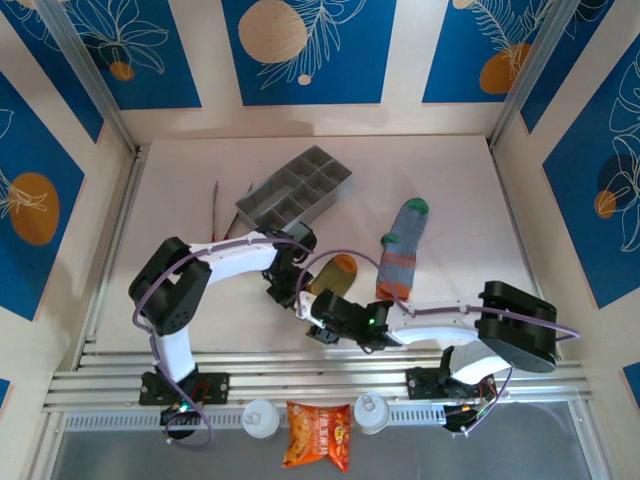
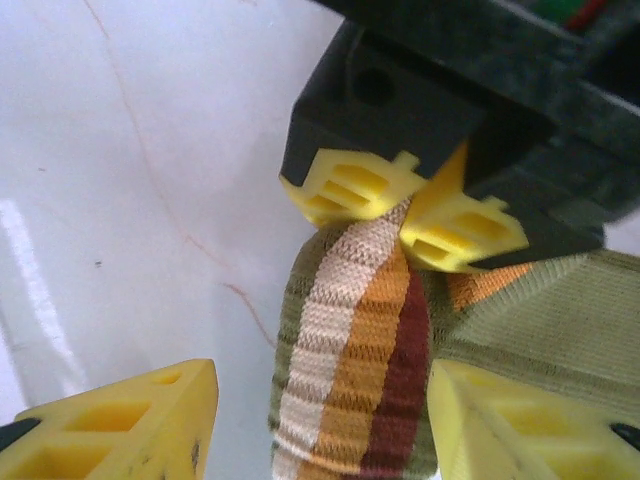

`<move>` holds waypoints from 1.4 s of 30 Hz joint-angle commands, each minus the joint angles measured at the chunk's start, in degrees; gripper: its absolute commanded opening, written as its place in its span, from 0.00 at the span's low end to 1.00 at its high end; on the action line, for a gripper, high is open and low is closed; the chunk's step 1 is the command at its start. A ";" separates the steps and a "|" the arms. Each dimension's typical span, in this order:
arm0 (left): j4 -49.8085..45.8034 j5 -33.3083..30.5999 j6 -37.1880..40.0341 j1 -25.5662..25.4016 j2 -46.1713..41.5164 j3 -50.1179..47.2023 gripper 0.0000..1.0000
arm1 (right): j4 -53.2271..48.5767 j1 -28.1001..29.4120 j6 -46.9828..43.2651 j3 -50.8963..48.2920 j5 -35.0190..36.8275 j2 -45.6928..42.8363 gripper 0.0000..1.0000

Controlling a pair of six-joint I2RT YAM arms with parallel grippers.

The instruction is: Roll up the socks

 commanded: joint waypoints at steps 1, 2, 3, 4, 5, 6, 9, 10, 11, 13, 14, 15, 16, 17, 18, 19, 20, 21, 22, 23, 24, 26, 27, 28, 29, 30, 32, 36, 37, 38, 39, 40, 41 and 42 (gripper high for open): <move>-8.12 -2.96 0.15 -0.75 4.32 -1.58 0.00 | -1.75 0.98 -2.81 3.61 8.61 3.94 0.56; -8.36 -2.93 0.24 -0.76 4.52 -1.26 0.00 | -1.88 1.02 -3.15 4.22 8.17 4.96 0.55; -8.37 -2.87 0.23 -0.81 4.57 -1.12 0.00 | -2.24 0.99 -3.17 5.01 7.98 6.00 0.53; -8.29 -2.79 0.36 -0.80 4.65 -1.02 0.00 | -2.64 1.02 -2.91 5.64 8.16 7.00 0.51; -8.28 -2.69 0.29 -0.75 4.65 -0.94 0.00 | -3.77 0.90 -2.29 6.49 8.03 8.19 0.48; -8.24 -2.47 0.25 -0.78 4.65 -0.86 0.00 | -5.38 0.56 -0.96 7.49 8.07 9.45 0.44; -8.28 -2.08 0.18 -0.73 4.10 -0.89 0.00 | -9.07 -0.44 3.46 9.01 6.25 12.49 0.27; -8.24 -1.96 0.15 -0.69 3.75 -1.00 0.00 | -10.23 -0.88 4.84 9.54 5.23 13.34 0.19; -8.07 -1.82 0.01 -0.52 3.20 -1.30 0.00 | -11.29 -1.02 6.07 9.86 4.33 14.09 0.11; -6.45 -1.48 -0.79 -0.09 1.46 -2.44 0.00 | -11.99 -1.16 7.40 9.78 1.98 14.95 0.03; -4.44 -1.08 -1.64 0.31 0.09 -3.77 0.00 | -12.50 -1.27 8.78 9.66 1.59 15.38 0.00; -2.14 -0.53 -2.99 0.71 -1.53 -5.41 0.00 | -12.57 -1.54 10.09 9.35 1.03 15.67 0.00; -0.17 -0.32 -4.06 1.11 -3.09 -7.06 0.00 | -12.62 -1.93 10.83 9.27 -0.89 15.82 0.00; 1.58 -0.31 -4.92 1.57 -4.69 -8.55 0.00 | -11.94 -2.45 11.62 8.72 -3.12 15.85 0.00; 2.87 -0.24 -5.44 2.08 -5.96 -9.56 0.11 | -11.38 -2.85 12.84 8.20 -4.65 16.09 0.00; 3.49 0.01 -5.57 2.48 -6.87 -10.29 0.19 | -11.29 -3.50 13.96 7.88 -6.08 16.40 0.00; 4.19 0.39 -5.54 2.99 -7.58 -10.86 0.26 | -11.19 -4.35 15.21 7.60 -8.27 16.80 0.00; 4.91 0.81 -5.35 3.57 -8.30 -11.31 0.38 | -10.86 -4.95 16.23 7.09 -9.95 17.17 0.00; 4.98 0.96 -5.36 4.05 -8.98 -11.57 0.49 | -10.15 -5.15 16.82 6.48 -11.22 17.23 0.00; 5.43 1.00 -5.16 4.45 -9.63 -11.82 0.59 | -9.45 -5.60 17.38 5.74 -12.79 17.43 0.00; 5.98 0.93 -5.02 4.88 -10.35 -12.17 0.64 | -8.98 -5.84 18.01 5.24 -13.94 17.59 0.00; 6.93 0.41 -5.10 5.69 -12.09 -12.58 0.75 | -7.89 -6.44 19.21 4.00 -16.05 17.93 0.00; 7.58 0.20 -5.13 5.99 -12.83 -12.85 0.78 | -7.08 -6.58 19.66 3.38 -17.04 17.99 0.00; 8.48 -0.23 -5.09 6.33 -13.67 -13.11 0.82 | -6.18 -6.88 20.10 2.65 -18.03 18.07 0.00; 8.96 -0.59 -5.13 6.73 -14.43 -13.31 0.84 | -5.57 -7.00 20.82 1.97 -18.69 18.08 0.00; 9.37 -1.17 -5.08 7.04 -15.19 -13.55 0.85 | -5.12 -7.21 21.32 1.47 -19.24 18.09 0.00; 10.15 -2.80 -4.28 7.84 -16.87 -13.69 0.92 | -3.93 -7.77 22.58 0.20 -20.52 18.18 0.00; 13.09 -5.17 -2.35 9.03 -19.74 -14.76 0.99 | -1.93 -9.36 24.93 -1.84 -23.18 18.47 0.00; 13.93 -5.57 -1.94 9.29 -20.52 -15.27 0.99 | -1.38 -9.99 25.54 -2.29 -24.21 18.70 0.00; 14.56 -6.12 -1.47 9.41 -21.35 -15.73 0.98 | -0.66 -10.63 26.18 -2.75 -25.16 18.99 0.00; 14.93 -6.63 -0.91 9.36 -22.13 -16.18 0.98 | -0.23 -11.10 26.62 -3.09 -25.82 19.18 0.00; 15.28 -6.94 -0.36 9.37 -22.94 -16.56 0.97 | 0.36 -11.56 27.23 -3.49 -26.59 19.32 0.00; 15.92 -6.99 0.18 9.53 -23.55 -17.04 0.96 | 0.91 -11.97 27.76 -3.87 -27.46 19.48 0.00; 16.60 -6.89 0.92 9.48 -24.13 -17.59 0.93 | 1.27 -12.33 28.29 -4.14 -28.06 19.69 0.00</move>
